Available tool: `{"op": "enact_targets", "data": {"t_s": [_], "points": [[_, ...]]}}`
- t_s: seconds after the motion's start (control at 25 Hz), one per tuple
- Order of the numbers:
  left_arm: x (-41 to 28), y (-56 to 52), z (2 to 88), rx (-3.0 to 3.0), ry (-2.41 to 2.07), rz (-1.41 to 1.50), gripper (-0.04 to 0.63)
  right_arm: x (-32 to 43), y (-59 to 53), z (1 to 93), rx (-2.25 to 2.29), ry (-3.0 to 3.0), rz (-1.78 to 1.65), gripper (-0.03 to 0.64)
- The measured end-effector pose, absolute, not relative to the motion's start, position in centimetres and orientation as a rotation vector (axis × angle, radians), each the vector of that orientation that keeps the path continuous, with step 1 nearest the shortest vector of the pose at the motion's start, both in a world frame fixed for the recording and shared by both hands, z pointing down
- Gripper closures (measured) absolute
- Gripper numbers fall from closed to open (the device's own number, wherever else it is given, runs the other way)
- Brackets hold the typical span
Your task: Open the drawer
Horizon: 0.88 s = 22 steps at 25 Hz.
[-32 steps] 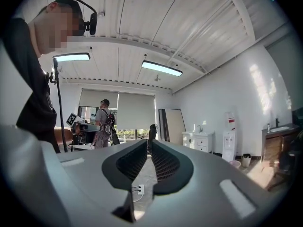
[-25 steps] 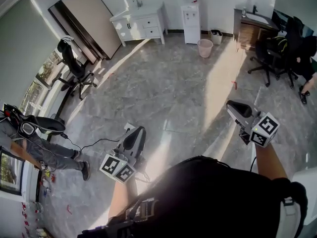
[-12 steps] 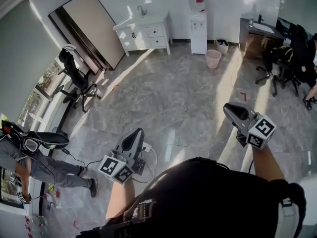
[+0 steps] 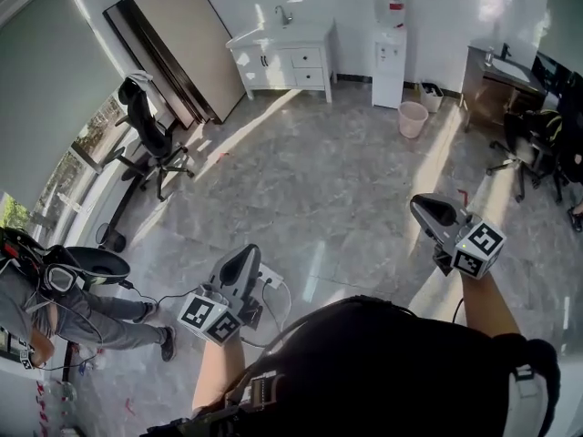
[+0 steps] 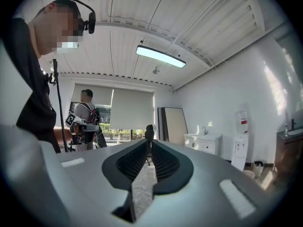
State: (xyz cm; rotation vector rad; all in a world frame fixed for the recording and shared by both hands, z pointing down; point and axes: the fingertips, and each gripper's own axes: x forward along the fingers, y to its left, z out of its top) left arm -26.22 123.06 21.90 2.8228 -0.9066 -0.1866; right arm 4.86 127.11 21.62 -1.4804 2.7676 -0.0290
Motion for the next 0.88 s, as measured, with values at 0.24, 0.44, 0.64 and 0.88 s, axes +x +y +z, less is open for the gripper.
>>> {"op": "enact_targets", "data": {"t_s": [0.24, 0.44, 0.64, 0.88], "points": [[-20.8, 117.1, 20.9, 2.798, -1.042, -0.212, 0.595, 10.1, 118.1, 21.6, -1.344, 2.841, -0.014, 0.609], [-15.5, 113.0, 20.2, 2.776, -1.146, -0.245, 0.595, 15.4, 111.5, 20.3, -1.236, 2.894, 0.034, 0.609], [-10.5, 109.2, 20.1, 2.755, -1.175, -0.244, 0.595, 19.4, 106.4, 20.2, -1.165, 2.932, 0.031, 0.609], [-7.2, 105.5, 20.9, 2.739, -1.192, -0.185, 0.595, 22.9, 102.4, 22.2, -1.157, 2.921, -0.044, 0.609]]}}
